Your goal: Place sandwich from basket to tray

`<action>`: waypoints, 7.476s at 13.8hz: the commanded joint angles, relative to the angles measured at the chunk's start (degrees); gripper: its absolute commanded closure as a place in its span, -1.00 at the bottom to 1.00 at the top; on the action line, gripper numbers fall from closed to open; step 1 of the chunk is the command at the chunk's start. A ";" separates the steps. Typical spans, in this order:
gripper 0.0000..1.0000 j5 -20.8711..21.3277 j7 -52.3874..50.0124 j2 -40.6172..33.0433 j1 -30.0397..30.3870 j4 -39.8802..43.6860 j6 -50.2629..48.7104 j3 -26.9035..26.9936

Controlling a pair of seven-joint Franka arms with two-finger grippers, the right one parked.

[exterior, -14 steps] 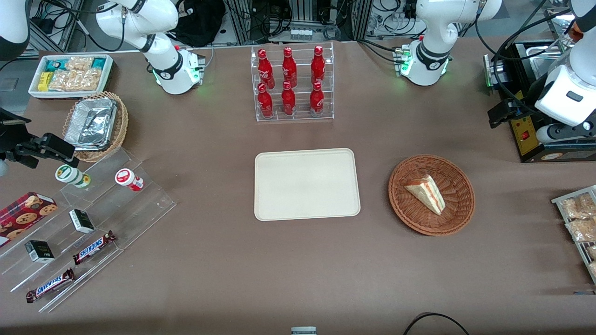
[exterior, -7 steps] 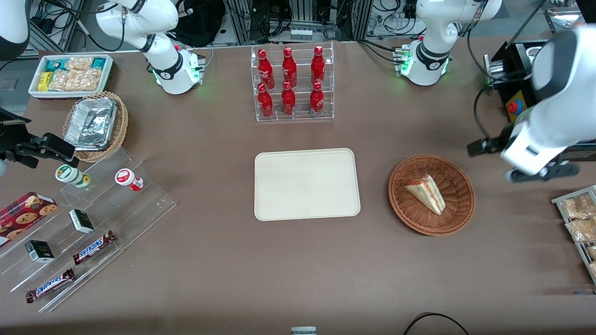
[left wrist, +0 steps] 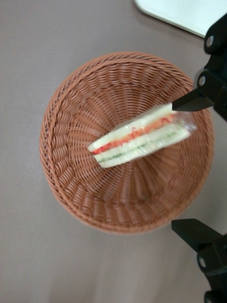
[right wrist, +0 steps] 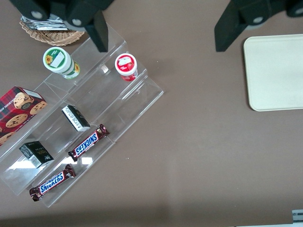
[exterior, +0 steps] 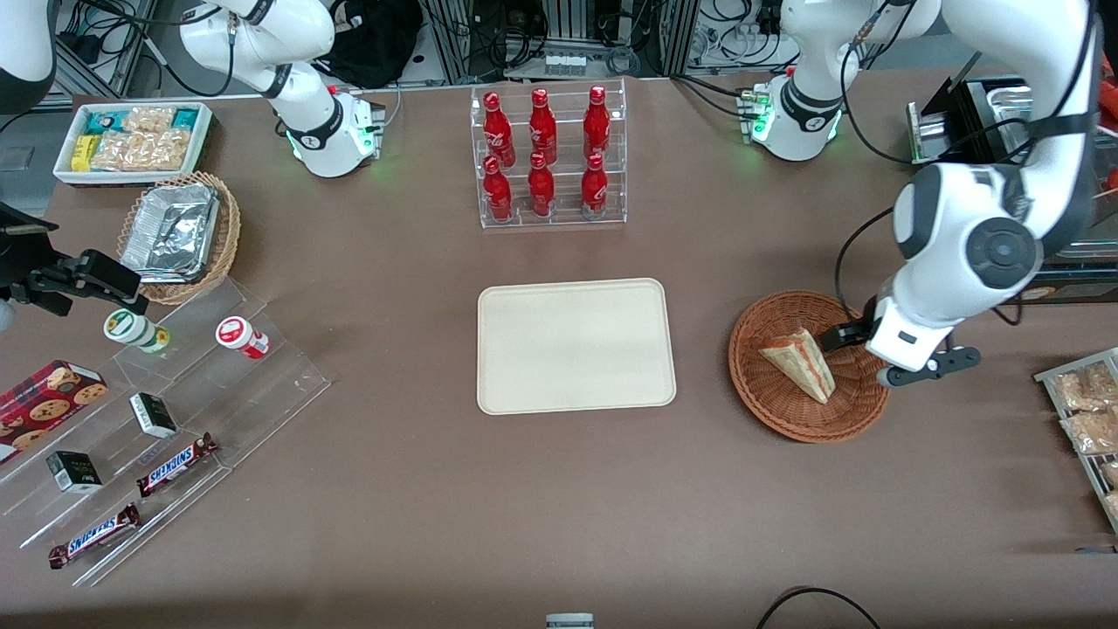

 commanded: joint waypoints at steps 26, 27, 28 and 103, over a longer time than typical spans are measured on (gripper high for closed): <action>0.82 0.49 -22.59 3.49 -8.77 13.01 -16.30 -1.36; 0.83 0.49 -22.50 4.19 -10.44 15.83 -19.04 -1.37; 0.83 -0.21 -21.37 4.11 -12.37 17.25 -20.20 -1.37; -0.99 -3.20 22.85 -10.22 5.80 27.11 -41.30 -1.38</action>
